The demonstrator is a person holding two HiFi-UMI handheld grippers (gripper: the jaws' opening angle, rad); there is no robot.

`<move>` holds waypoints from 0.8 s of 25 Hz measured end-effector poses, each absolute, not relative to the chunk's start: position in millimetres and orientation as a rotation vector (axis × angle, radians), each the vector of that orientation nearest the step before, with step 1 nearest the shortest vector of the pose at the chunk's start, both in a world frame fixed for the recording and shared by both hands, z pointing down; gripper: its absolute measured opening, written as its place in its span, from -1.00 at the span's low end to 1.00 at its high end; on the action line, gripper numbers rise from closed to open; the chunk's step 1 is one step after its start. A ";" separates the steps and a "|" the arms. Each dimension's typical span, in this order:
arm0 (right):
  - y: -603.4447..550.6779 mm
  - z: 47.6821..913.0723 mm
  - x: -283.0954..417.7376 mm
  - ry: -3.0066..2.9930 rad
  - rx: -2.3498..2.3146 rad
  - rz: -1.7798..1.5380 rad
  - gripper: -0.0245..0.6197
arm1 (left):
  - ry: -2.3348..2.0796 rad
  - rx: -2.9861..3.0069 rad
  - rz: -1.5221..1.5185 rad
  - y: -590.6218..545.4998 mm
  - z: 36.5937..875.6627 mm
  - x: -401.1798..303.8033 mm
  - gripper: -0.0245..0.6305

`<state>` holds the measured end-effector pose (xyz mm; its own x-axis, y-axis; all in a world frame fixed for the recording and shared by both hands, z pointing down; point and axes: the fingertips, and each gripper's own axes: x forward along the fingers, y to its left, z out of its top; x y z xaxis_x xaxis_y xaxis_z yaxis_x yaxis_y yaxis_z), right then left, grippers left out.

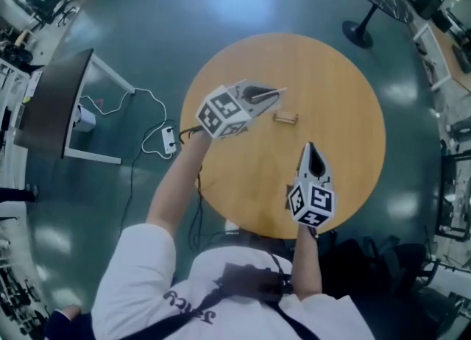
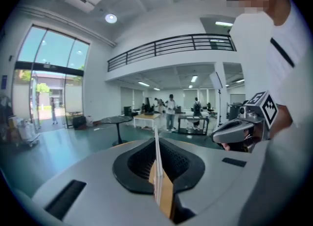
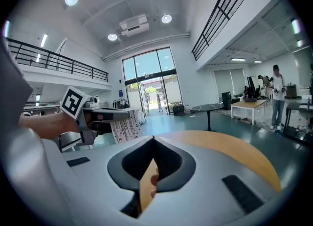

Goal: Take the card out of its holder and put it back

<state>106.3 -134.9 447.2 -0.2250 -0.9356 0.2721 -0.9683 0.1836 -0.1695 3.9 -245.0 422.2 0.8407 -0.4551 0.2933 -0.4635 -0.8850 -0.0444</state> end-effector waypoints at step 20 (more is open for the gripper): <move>-99.0 417.0 53.8 -2.409 1.858 0.270 -0.86 | -1.671 2.547 -0.050 -124.5 406.9 -91.6 -0.85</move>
